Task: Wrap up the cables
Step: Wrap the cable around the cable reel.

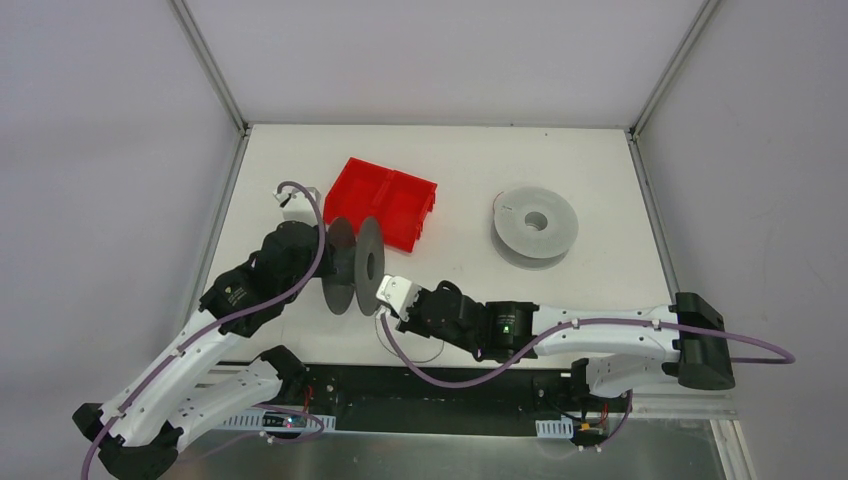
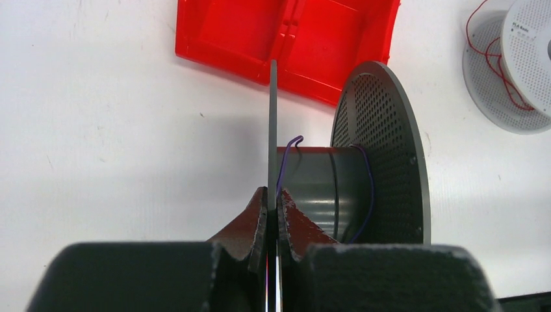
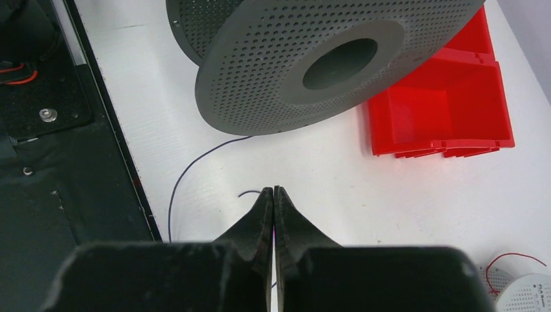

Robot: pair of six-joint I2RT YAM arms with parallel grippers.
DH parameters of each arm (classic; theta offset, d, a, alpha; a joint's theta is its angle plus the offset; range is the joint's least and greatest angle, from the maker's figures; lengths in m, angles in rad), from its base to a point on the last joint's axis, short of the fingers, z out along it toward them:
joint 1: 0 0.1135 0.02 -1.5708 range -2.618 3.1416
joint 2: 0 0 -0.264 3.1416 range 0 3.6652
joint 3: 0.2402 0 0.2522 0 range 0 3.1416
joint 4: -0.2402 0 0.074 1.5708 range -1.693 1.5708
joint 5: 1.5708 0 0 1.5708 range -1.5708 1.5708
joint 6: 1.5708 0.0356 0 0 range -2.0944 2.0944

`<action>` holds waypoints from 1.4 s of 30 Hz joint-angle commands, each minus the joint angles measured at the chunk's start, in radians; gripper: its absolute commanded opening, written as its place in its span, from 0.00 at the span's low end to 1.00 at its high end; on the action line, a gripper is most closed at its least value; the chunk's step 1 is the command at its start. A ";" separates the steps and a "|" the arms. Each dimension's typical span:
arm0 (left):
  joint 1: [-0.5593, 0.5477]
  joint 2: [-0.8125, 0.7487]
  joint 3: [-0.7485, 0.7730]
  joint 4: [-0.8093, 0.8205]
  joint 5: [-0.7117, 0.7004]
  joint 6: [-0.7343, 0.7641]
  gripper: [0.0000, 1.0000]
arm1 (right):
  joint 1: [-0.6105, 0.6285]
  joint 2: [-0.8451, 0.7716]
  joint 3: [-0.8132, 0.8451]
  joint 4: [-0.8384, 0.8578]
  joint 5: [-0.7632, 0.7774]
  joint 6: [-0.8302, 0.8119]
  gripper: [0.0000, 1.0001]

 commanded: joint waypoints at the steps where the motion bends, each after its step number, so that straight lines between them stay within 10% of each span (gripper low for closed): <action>1: 0.008 0.011 0.053 0.030 0.013 0.012 0.00 | -0.010 -0.027 0.061 -0.003 -0.045 -0.047 0.00; 10: 0.009 0.001 0.049 0.025 -0.031 0.008 0.00 | -0.023 -0.010 -0.193 0.272 -0.148 0.158 0.43; 25: 0.009 -0.029 0.034 0.023 -0.176 -0.031 0.00 | -0.029 0.314 -0.267 0.587 -0.253 0.308 0.55; 28: 0.009 -0.037 0.024 0.023 -0.208 -0.049 0.00 | -0.030 0.356 -0.270 0.609 -0.269 0.337 0.51; 34: 0.009 -0.029 0.017 0.022 -0.263 -0.029 0.00 | 0.003 0.286 -0.229 0.481 -0.242 0.344 0.01; 42: 0.008 0.023 0.016 0.001 -0.310 0.031 0.00 | 0.030 0.116 -0.066 0.243 -0.167 0.165 0.00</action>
